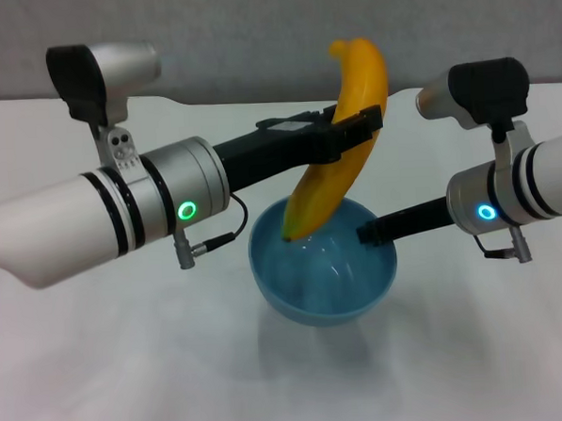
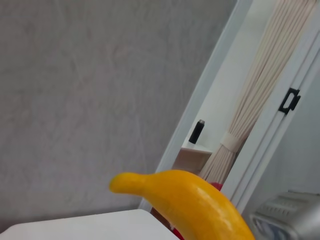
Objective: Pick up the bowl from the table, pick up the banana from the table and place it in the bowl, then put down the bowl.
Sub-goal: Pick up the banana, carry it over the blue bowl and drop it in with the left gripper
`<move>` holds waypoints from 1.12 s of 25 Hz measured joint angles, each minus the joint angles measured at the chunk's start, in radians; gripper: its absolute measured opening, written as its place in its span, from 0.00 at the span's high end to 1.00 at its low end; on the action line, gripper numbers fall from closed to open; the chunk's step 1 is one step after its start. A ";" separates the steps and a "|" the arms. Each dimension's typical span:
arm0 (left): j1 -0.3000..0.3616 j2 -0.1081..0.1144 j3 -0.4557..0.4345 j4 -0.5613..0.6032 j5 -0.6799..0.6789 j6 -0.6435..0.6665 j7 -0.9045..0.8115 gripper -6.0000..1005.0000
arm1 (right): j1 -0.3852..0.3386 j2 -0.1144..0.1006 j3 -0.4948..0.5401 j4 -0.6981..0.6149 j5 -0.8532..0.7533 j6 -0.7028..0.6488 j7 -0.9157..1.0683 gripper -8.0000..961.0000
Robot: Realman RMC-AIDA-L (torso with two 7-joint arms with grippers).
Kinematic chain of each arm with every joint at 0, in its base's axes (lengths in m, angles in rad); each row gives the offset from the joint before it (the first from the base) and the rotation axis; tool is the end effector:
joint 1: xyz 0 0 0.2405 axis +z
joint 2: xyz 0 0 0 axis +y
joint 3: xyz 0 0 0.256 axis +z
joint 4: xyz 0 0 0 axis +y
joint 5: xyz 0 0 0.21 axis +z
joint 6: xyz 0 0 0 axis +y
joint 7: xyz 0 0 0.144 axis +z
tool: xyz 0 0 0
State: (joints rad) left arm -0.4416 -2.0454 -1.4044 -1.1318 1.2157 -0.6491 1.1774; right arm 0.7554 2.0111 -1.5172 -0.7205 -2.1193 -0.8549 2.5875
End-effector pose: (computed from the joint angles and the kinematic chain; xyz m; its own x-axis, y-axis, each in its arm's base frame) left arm -0.1170 0.3750 -0.0438 0.5303 0.4416 0.7237 0.7065 -0.7020 -0.0894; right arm 0.2060 0.4180 -0.0581 0.5882 -0.7746 -0.2324 -0.7882 -0.4849 -0.3790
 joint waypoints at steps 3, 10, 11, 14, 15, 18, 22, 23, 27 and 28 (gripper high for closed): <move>-0.002 -0.001 0.005 0.040 -0.062 -0.001 0.063 0.48 | 0.001 0.000 -0.001 -0.009 0.004 -0.004 0.002 0.96; -0.002 -0.002 0.021 0.120 -0.156 -0.003 0.186 0.48 | -0.008 -0.004 0.011 -0.049 0.005 -0.030 0.009 0.96; -0.002 -0.002 0.023 0.130 -0.165 -0.003 0.202 0.48 | -0.010 -0.004 0.012 -0.055 0.006 -0.034 0.010 0.96; -0.002 -0.002 0.030 0.164 -0.198 -0.005 0.257 0.48 | -0.012 -0.006 0.012 -0.065 0.006 -0.043 0.015 0.96; -0.002 -0.002 0.030 0.172 -0.205 -0.005 0.273 0.48 | -0.012 -0.006 0.012 -0.066 0.006 -0.045 0.017 0.96; 0.003 -0.003 0.030 0.203 -0.240 -0.009 0.325 0.48 | -0.012 -0.008 0.012 -0.067 0.005 -0.045 0.020 0.96; 0.004 -0.003 0.036 0.236 -0.274 -0.029 0.351 0.48 | -0.012 -0.008 0.023 -0.069 0.000 -0.046 0.021 0.96; 0.004 -0.003 0.038 0.239 -0.278 -0.031 0.355 0.48 | -0.012 -0.009 0.028 -0.069 -0.002 -0.047 0.021 0.96; 0.014 -0.003 0.049 0.244 -0.287 -0.032 0.371 0.48 | -0.013 -0.010 0.040 -0.069 -0.005 -0.049 0.022 0.96; 0.017 -0.003 0.055 0.245 -0.290 -0.032 0.379 0.48 | -0.013 -0.011 0.041 -0.069 -0.005 -0.049 0.022 0.96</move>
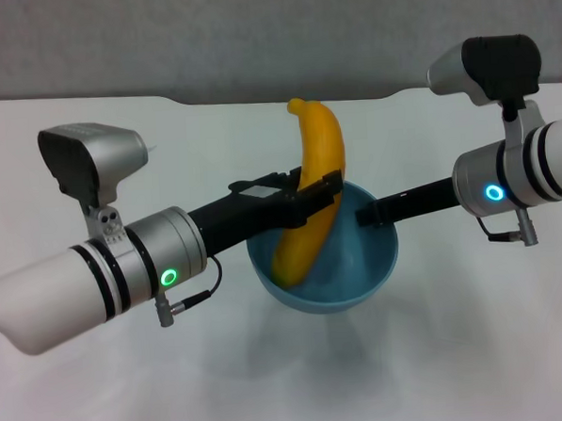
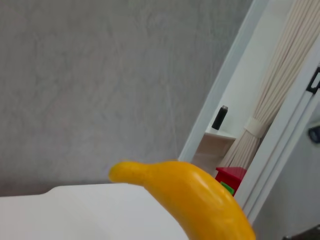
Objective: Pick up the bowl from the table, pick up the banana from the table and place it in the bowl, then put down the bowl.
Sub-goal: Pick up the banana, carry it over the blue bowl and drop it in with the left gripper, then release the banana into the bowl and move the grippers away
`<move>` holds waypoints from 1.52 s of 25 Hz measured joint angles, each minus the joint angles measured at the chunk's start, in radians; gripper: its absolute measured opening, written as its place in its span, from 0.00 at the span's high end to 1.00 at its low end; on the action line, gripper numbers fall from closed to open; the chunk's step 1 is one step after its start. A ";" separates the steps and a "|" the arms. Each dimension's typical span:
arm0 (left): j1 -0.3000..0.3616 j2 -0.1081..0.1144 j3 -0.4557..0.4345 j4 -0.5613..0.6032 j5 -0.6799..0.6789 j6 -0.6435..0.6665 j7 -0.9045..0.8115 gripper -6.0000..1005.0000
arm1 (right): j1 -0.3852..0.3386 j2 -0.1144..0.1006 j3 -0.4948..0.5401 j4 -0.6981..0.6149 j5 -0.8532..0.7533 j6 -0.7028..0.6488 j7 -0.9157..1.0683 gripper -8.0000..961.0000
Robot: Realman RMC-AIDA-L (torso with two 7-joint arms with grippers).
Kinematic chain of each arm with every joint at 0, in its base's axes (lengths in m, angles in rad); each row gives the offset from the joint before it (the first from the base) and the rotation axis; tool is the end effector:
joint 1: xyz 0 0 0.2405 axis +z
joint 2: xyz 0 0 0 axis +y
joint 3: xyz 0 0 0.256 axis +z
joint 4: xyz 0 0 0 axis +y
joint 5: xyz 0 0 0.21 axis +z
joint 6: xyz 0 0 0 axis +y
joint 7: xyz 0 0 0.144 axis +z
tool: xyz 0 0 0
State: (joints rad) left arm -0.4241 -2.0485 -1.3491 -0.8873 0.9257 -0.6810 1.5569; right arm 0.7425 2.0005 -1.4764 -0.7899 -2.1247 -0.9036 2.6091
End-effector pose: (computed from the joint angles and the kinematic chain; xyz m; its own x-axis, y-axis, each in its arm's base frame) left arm -0.1743 0.3652 -0.0694 0.5491 0.4421 0.7092 0.7249 -0.6742 -0.1410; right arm 0.1954 0.4221 -0.0439 0.5835 -0.7676 -0.2651 -0.7989 -0.4840 -0.3571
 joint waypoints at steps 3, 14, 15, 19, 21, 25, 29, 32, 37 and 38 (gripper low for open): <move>0.003 0.000 0.009 0.001 -0.014 0.000 0.018 0.48 | 0.002 -0.001 0.006 0.001 -0.005 -0.001 0.000 0.96; -0.002 0.003 0.011 0.004 -0.018 -0.015 0.027 0.33 | 0.005 -0.002 0.020 0.007 -0.024 -0.001 0.002 0.95; -0.002 0.003 0.011 0.005 -0.018 -0.015 0.027 0.29 | 0.003 -0.002 0.028 0.008 -0.036 -0.001 0.002 0.95; 0.000 0.003 -0.006 0.005 -0.025 -0.016 0.028 0.21 | 0.000 -0.002 0.033 0.009 -0.043 -0.001 0.003 0.95; 0.006 0.006 -0.027 0.005 -0.033 -0.016 0.028 0.18 | -0.002 -0.002 0.035 0.013 -0.052 -0.003 0.005 0.94; 0.026 0.010 -0.112 0.011 -0.034 -0.012 0.032 0.13 | -0.003 -0.002 0.056 0.025 -0.107 -0.026 0.030 0.94; 0.037 0.010 -0.227 0.057 -0.034 -0.016 0.060 0.11 | -0.002 -0.001 0.060 0.037 -0.125 -0.030 0.038 0.93; 0.036 0.013 -0.279 0.083 -0.025 -0.012 0.081 0.11 | 0.016 -0.002 0.068 0.067 -0.127 -0.035 0.040 0.93; 0.032 0.014 -0.317 0.120 -0.022 0.000 0.170 0.11 | 0.072 -0.009 0.083 0.145 -0.130 -0.025 0.036 0.92; 0.031 0.014 -0.318 0.128 -0.022 0.003 0.189 0.11 | 0.085 -0.010 0.085 0.163 -0.130 -0.017 0.034 0.92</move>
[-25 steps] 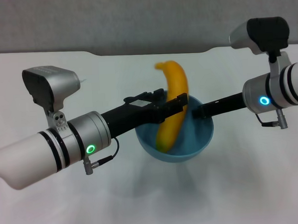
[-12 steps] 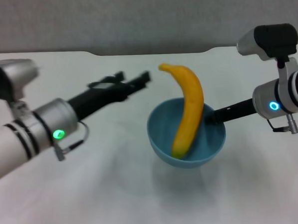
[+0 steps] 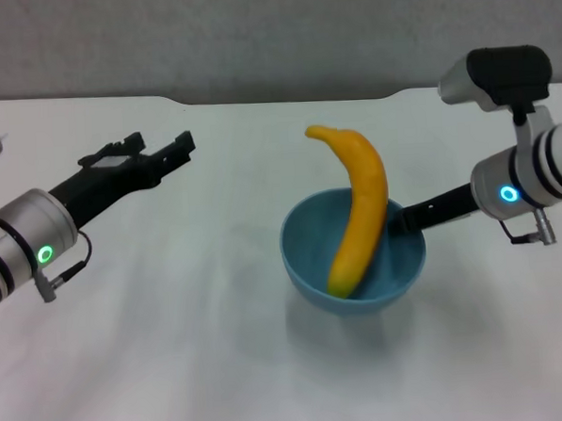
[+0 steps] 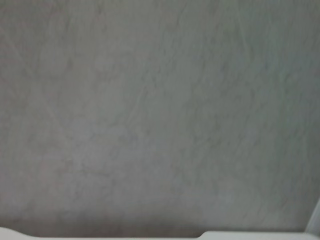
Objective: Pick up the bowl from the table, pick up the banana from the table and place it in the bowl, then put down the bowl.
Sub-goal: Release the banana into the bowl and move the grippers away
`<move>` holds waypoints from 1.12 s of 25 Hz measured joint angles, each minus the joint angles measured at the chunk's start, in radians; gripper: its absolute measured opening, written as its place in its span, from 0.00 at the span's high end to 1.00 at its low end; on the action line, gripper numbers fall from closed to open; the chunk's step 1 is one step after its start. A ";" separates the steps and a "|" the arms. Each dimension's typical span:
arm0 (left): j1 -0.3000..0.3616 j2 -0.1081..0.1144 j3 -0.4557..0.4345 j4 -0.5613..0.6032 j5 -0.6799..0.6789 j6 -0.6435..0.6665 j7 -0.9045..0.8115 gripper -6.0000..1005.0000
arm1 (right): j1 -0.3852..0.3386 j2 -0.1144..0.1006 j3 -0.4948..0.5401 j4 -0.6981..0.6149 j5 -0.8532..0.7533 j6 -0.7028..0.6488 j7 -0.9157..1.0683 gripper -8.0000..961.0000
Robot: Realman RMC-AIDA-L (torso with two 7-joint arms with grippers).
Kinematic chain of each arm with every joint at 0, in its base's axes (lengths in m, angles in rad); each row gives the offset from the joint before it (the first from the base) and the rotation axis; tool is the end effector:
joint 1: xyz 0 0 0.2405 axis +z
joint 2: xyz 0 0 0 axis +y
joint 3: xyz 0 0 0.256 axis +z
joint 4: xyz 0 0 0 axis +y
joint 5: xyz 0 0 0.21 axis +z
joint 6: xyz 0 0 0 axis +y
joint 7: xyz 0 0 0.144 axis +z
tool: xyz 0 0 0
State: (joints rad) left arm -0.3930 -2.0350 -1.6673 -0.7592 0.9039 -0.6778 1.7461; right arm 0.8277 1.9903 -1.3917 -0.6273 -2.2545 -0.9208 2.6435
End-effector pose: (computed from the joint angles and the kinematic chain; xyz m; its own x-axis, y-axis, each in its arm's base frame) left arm -0.2514 0.3942 -0.0021 0.5146 0.3236 0.7941 0.8190 -0.4597 -0.3434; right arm 0.2191 0.4303 -0.0401 0.5254 -0.8277 -0.1972 -0.8063 -0.4102 -0.4262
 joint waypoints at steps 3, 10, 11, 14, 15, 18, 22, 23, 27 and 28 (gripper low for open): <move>-0.001 -0.002 -0.001 0.017 0.000 0.030 0.075 0.11 | 0.048 0.000 0.002 0.063 -0.011 0.027 -0.004 0.92; -0.001 -0.005 -0.001 0.024 -0.005 0.096 0.131 0.11 | 0.107 0.012 -0.010 0.155 -0.027 0.064 -0.018 0.91; -0.001 -0.005 -0.002 0.026 -0.007 0.098 0.133 0.11 | 0.107 0.014 -0.011 0.161 -0.027 0.065 -0.022 0.91; -0.003 -0.005 -0.002 0.028 -0.011 0.099 0.137 0.11 | 0.108 0.020 -0.021 0.177 -0.021 0.073 -0.033 0.91; -0.003 -0.005 -0.004 0.028 -0.012 0.099 0.138 0.11 | 0.108 0.022 -0.027 0.180 -0.019 0.080 -0.036 0.90; -0.003 -0.006 -0.013 0.028 -0.013 0.099 0.139 0.11 | 0.105 0.030 -0.051 0.181 -0.007 0.093 -0.042 0.90; 0.000 -0.007 -0.016 0.028 -0.013 0.097 0.139 0.11 | 0.096 0.030 -0.088 0.181 0.039 0.094 -0.044 0.90; 0.002 -0.007 -0.016 0.028 -0.013 0.097 0.139 0.11 | 0.088 0.030 -0.103 0.177 0.057 0.095 -0.045 0.89; 0.008 -0.009 -0.016 0.028 -0.019 0.096 0.139 0.11 | 0.062 0.029 -0.133 0.169 0.097 0.097 -0.054 0.89; 0.009 -0.009 -0.016 0.029 -0.026 0.094 0.139 0.11 | 0.061 0.030 -0.140 0.171 0.100 0.098 -0.056 0.89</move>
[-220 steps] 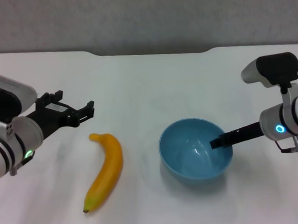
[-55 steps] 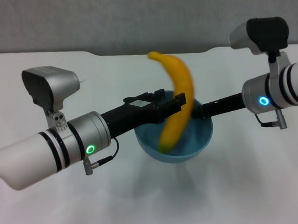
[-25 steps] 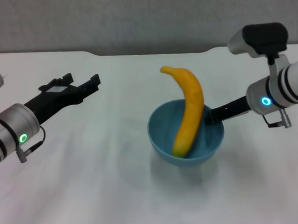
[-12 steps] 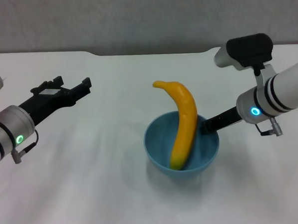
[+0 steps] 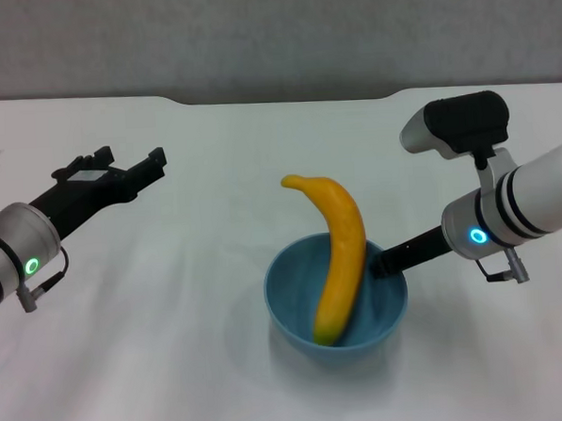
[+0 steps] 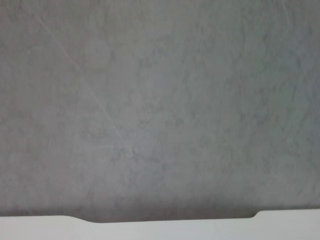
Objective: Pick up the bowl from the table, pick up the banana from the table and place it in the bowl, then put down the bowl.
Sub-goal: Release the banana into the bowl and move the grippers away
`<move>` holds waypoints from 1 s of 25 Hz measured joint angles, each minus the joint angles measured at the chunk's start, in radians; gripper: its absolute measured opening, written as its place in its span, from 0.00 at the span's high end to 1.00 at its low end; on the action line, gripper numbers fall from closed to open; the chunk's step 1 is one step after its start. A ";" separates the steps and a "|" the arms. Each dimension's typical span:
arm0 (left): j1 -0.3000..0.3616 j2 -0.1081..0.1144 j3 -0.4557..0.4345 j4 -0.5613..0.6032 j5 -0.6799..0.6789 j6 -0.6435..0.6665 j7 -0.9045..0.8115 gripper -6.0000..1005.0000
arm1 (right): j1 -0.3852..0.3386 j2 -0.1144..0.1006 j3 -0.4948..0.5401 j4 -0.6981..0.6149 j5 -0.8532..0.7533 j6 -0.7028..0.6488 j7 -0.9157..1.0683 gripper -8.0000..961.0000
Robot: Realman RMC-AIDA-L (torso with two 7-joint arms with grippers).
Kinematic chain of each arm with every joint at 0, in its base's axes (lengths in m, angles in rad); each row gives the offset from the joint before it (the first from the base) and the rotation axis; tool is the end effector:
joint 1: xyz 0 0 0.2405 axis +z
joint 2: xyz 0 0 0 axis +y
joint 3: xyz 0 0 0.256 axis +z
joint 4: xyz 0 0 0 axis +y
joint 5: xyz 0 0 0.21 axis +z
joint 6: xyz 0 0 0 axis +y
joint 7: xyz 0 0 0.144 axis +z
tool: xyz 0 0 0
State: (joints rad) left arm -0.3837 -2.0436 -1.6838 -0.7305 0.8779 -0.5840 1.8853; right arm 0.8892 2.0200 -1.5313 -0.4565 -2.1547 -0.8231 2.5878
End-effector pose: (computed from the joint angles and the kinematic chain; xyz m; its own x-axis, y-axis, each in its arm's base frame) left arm -0.2745 0.3948 -0.0008 0.5896 0.3058 0.7476 0.7950 -0.3831 -0.4703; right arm 0.2260 0.4165 -0.0782 0.5440 -0.8320 -0.1092 -0.7798 -0.4532 -0.4319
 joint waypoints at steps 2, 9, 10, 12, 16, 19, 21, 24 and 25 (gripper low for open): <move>0.002 0.000 -0.001 0.000 -0.015 -0.002 0.000 0.11 | -0.001 0.001 -0.008 0.004 0.001 0.004 -0.001 0.89; 0.010 0.001 0.003 0.000 -0.022 -0.004 0.000 0.11 | -0.007 -0.005 -0.007 0.001 0.002 0.010 -0.001 0.88; 0.011 0.001 0.004 0.000 -0.022 -0.005 0.000 0.11 | -0.010 -0.005 -0.006 -0.001 0.002 0.010 -0.001 0.88; 0.012 0.002 0.007 -0.002 -0.022 -0.006 0.000 0.11 | -0.020 -0.006 -0.004 -0.007 0.002 0.010 -0.001 0.87; 0.013 0.002 0.008 -0.004 -0.022 -0.006 0.000 0.11 | -0.024 -0.007 0.000 -0.011 0.003 0.012 -0.002 0.87; 0.014 0.002 0.008 -0.002 -0.022 -0.007 0.000 0.11 | -0.027 -0.008 0.002 -0.012 0.003 0.013 -0.002 0.86; 0.015 0.002 0.009 -0.001 -0.022 -0.008 0.000 0.11 | -0.029 -0.009 0.002 -0.013 0.003 0.013 -0.002 0.86; 0.016 0.002 0.009 -0.001 -0.022 -0.010 -0.002 0.11 | -0.029 -0.010 0.002 -0.013 0.003 0.013 -0.002 0.84; 0.016 0.002 0.009 -0.001 -0.022 -0.010 -0.002 0.11 | -0.029 -0.010 0.002 -0.014 0.002 0.013 -0.002 0.83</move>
State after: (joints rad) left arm -0.3673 -2.0417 -1.6750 -0.7320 0.8559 -0.5937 1.8831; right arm 0.8600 2.0097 -1.5298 -0.4702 -2.1522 -0.8098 2.5862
